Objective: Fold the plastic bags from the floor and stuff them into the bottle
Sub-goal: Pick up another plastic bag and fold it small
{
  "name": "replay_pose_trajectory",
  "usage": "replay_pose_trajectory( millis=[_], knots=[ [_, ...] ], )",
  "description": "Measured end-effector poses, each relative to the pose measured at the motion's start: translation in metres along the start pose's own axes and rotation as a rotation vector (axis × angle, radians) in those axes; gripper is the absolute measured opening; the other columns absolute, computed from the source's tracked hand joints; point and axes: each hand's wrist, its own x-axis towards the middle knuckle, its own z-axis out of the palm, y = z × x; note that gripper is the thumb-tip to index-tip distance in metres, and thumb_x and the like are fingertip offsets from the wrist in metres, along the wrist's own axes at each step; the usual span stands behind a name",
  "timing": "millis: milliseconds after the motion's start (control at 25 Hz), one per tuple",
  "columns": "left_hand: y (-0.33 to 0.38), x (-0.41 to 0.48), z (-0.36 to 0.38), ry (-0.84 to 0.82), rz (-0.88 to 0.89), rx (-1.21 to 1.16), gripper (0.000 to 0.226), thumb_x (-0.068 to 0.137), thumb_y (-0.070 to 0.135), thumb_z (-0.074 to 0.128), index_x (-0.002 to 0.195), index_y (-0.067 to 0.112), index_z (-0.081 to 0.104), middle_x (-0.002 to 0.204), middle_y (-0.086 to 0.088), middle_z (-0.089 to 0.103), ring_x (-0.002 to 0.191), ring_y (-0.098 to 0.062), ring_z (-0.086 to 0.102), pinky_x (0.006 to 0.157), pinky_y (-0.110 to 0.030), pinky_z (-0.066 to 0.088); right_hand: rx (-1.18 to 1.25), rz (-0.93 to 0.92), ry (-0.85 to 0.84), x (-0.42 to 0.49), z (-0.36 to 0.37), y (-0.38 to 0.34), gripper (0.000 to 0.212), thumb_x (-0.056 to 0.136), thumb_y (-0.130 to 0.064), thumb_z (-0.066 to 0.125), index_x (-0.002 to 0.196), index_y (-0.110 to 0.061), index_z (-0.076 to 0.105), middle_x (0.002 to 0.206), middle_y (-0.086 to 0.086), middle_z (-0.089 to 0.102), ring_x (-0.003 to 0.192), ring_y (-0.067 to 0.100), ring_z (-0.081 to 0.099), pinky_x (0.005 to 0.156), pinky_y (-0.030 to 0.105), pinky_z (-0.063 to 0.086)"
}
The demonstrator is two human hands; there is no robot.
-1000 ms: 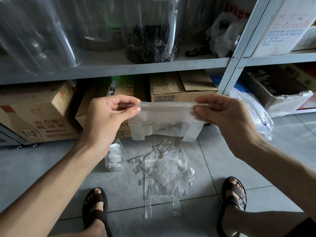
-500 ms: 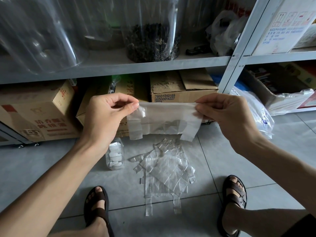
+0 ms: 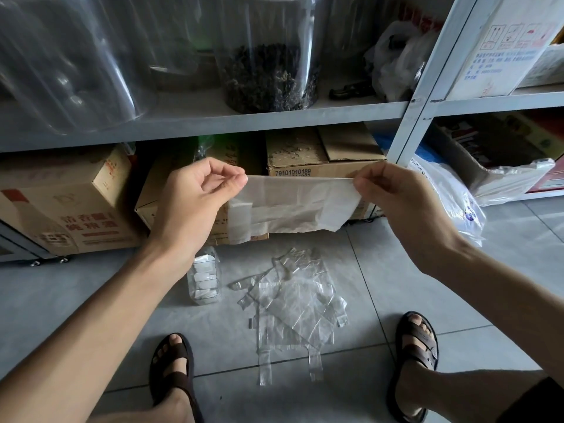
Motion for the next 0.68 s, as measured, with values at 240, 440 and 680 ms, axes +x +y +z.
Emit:
replay_pose_trajectory(
  millis=[240, 440, 680],
  knots=[
    [0.005, 0.0, 0.003, 0.016, 0.035, -0.04, 0.011, 0.093, 0.021, 0.069, 0.084, 0.028, 0.067, 0.073, 0.011, 0.064, 0.07, -0.006, 0.057, 0.072, -0.026, 0.047, 0.128, 0.034, -0.011, 0.0, 0.002, -0.006, 0.015, 0.098, -0.007, 0.057, 0.086, -0.013, 0.064, 0.08, 0.011, 0.061, 0.076, 0.02, 0.058, 0.072, 0.03, 0.056],
    [0.004, -0.001, 0.001, 0.011, -0.001, -0.107, 0.011, 0.092, 0.023, 0.07, 0.086, 0.031, 0.075, 0.08, 0.008, 0.072, 0.079, -0.012, 0.064, 0.073, -0.03, 0.05, 0.126, 0.039, -0.025, -0.001, 0.0, -0.007, 0.012, 0.098, -0.009, 0.058, 0.098, -0.009, 0.07, 0.085, 0.006, 0.07, 0.081, 0.016, 0.067, 0.078, 0.032, 0.059],
    [0.004, -0.004, 0.007, 0.064, -0.076, -0.163, 0.014, 0.095, 0.033, 0.063, 0.083, 0.029, 0.068, 0.084, 0.003, 0.062, 0.078, -0.013, 0.052, 0.064, -0.024, 0.038, 0.346, 0.19, -0.147, -0.004, 0.011, -0.003, 0.014, 0.086, -0.014, 0.067, 0.097, -0.005, 0.068, 0.083, 0.003, 0.07, 0.081, 0.014, 0.068, 0.079, 0.027, 0.059]
  ],
)
